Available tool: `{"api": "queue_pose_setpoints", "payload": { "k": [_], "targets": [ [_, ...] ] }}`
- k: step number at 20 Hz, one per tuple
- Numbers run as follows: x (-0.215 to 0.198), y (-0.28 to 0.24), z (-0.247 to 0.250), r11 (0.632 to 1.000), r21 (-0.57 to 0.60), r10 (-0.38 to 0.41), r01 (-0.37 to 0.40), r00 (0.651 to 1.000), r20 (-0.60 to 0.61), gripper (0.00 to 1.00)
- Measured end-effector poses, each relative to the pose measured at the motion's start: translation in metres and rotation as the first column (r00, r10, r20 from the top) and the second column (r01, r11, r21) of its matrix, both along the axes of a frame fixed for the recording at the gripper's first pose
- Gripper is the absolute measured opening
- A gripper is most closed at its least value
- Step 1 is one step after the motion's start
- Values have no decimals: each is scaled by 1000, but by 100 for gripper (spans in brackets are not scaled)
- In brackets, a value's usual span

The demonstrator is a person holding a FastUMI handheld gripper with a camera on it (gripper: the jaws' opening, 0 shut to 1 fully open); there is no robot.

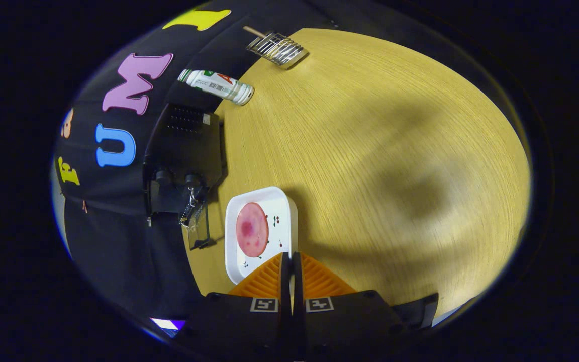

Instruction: Open the toaster oven, put the food inside, and close the toaster oven door.

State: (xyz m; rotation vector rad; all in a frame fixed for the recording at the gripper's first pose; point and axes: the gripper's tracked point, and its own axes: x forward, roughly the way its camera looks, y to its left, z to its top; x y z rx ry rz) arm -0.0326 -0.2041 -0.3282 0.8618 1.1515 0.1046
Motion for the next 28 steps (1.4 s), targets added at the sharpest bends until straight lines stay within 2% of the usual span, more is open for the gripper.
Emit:
{"api": "queue_pose_setpoints", "payload": {
  "k": [12,19,23,28],
  "targets": [
    [-33,27,41,986,85,-148,146,989,18,5],
    [-34,80,80,959,150,-252,240,965,70,5],
    [-26,126,97,960,162,-247,228,963,106,5],
    [-3,196,102,970,158,-205,184,970,129,5]
  ]
}}
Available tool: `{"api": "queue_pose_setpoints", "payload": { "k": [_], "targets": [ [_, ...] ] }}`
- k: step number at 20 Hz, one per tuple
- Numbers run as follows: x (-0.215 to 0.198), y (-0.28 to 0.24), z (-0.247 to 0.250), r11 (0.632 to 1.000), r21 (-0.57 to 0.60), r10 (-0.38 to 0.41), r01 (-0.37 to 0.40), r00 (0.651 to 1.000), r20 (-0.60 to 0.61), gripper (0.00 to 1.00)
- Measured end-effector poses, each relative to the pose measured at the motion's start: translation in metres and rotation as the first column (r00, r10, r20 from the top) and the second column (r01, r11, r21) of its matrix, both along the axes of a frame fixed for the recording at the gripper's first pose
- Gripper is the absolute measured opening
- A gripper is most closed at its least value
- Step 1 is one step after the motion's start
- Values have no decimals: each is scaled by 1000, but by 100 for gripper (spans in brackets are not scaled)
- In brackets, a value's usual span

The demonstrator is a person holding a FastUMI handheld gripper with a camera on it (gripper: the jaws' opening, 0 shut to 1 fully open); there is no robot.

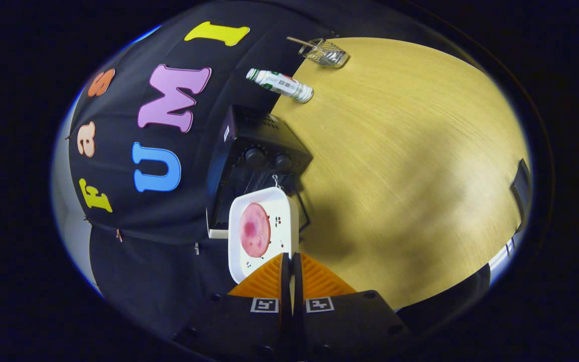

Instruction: Open the toaster oven, put the food inside, and close the toaster oven door.

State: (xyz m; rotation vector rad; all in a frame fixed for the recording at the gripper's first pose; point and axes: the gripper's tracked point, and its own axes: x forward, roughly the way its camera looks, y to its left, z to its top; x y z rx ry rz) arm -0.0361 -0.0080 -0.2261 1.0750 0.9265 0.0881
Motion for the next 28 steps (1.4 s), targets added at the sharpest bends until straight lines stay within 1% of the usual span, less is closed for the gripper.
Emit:
{"api": "queue_pose_setpoints", "payload": {
  "k": [2,4,9,11,13,15,18,22,25,28],
  "targets": [
    [14,25,-3,1000,-16,15,-15,1000,8,5],
    [31,44,-4,999,-35,10,-9,1000,24,5],
    [78,74,-25,995,-78,-55,58,998,32,5],
    [93,86,-41,992,-109,-60,62,998,17,5],
    [110,96,-54,987,-133,-82,84,996,21,5],
    [130,107,-59,984,-127,-120,125,992,40,5],
    [163,121,-63,976,-80,-197,201,978,63,5],
    [199,123,-65,949,-61,-302,308,948,99,5],
    [220,117,-69,920,-50,-382,389,918,108,5],
    [235,117,-72,900,-31,-429,435,896,118,5]
  ]
}}
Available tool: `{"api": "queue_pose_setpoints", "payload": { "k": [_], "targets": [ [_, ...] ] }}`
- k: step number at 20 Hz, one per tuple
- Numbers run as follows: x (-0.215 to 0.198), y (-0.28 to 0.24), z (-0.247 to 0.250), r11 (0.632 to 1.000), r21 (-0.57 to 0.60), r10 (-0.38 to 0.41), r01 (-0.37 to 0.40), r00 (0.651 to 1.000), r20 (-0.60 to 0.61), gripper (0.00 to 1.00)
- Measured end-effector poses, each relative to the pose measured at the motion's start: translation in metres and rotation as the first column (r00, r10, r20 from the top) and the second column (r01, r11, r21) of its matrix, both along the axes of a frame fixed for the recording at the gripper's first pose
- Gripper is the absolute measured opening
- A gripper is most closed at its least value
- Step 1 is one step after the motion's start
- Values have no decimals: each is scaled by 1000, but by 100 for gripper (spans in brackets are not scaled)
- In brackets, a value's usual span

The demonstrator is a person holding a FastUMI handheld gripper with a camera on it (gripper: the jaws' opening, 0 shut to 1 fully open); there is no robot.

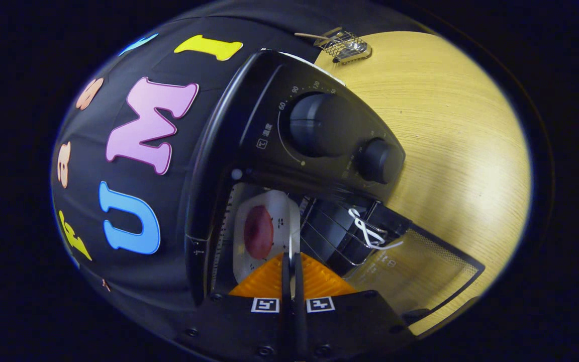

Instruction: Open the toaster oven, put the food inside, and close the toaster oven door.

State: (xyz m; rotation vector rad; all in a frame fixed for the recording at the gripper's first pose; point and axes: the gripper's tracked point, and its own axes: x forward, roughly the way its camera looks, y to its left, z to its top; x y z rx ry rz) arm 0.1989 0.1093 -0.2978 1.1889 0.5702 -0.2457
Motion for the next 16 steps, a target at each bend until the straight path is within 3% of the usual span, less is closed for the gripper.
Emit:
{"api": "queue_pose_setpoints", "payload": {
  "k": [4,8,9,10,13,16],
  "targets": [
    [2,5,-14,1000,-17,2,-3,999,-38,5],
    [-4,18,-8,998,7,63,-63,998,-4,11],
    [-10,20,-3,996,15,86,-85,996,-7,26],
    [-16,23,0,993,18,113,-113,994,-4,34],
    [-42,27,18,984,-7,180,-180,983,22,92],
    [-70,22,32,965,-89,251,-248,968,18,99]
  ]
}}
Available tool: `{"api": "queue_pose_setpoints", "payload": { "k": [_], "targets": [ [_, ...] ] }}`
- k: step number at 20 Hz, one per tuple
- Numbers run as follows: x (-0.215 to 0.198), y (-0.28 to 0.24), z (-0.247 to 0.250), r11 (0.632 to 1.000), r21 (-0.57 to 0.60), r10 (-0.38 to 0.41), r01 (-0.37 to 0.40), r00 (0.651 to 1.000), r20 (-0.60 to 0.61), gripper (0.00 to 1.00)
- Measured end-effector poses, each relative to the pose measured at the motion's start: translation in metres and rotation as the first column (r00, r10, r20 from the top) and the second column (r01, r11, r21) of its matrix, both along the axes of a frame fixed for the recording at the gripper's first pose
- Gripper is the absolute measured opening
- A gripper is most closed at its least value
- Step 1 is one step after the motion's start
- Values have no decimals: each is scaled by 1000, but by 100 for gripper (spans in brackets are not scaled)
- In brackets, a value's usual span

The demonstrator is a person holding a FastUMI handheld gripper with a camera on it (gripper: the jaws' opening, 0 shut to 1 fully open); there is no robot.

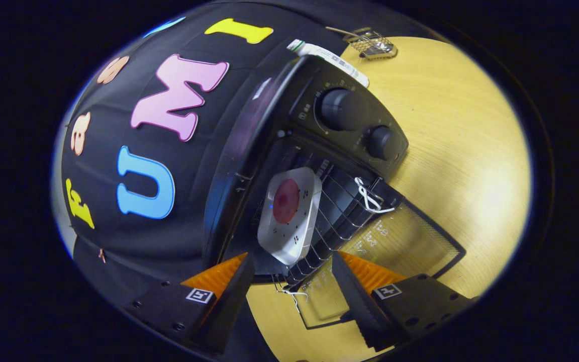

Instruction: Open the toaster oven, put the food inside, and close the toaster oven door.

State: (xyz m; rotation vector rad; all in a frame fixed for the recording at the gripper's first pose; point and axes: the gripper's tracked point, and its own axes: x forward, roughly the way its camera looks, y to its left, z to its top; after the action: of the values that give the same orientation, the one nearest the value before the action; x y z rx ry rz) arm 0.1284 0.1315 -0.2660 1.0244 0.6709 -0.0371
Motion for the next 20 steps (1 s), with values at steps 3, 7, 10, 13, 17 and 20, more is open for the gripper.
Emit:
{"api": "queue_pose_setpoints", "payload": {
  "k": [3,7,10,13,17,20],
  "targets": [
    [-25,-8,11,995,-79,66,-64,998,22,98],
    [-45,-19,28,980,-176,99,-89,994,47,98],
    [-67,-9,24,927,-318,221,-200,975,29,98],
    [-87,2,12,852,-445,300,-276,954,-18,99],
    [-111,17,-18,692,-594,419,-409,899,-130,99],
    [-122,9,-40,588,-676,426,-444,881,-208,99]
  ]
}}
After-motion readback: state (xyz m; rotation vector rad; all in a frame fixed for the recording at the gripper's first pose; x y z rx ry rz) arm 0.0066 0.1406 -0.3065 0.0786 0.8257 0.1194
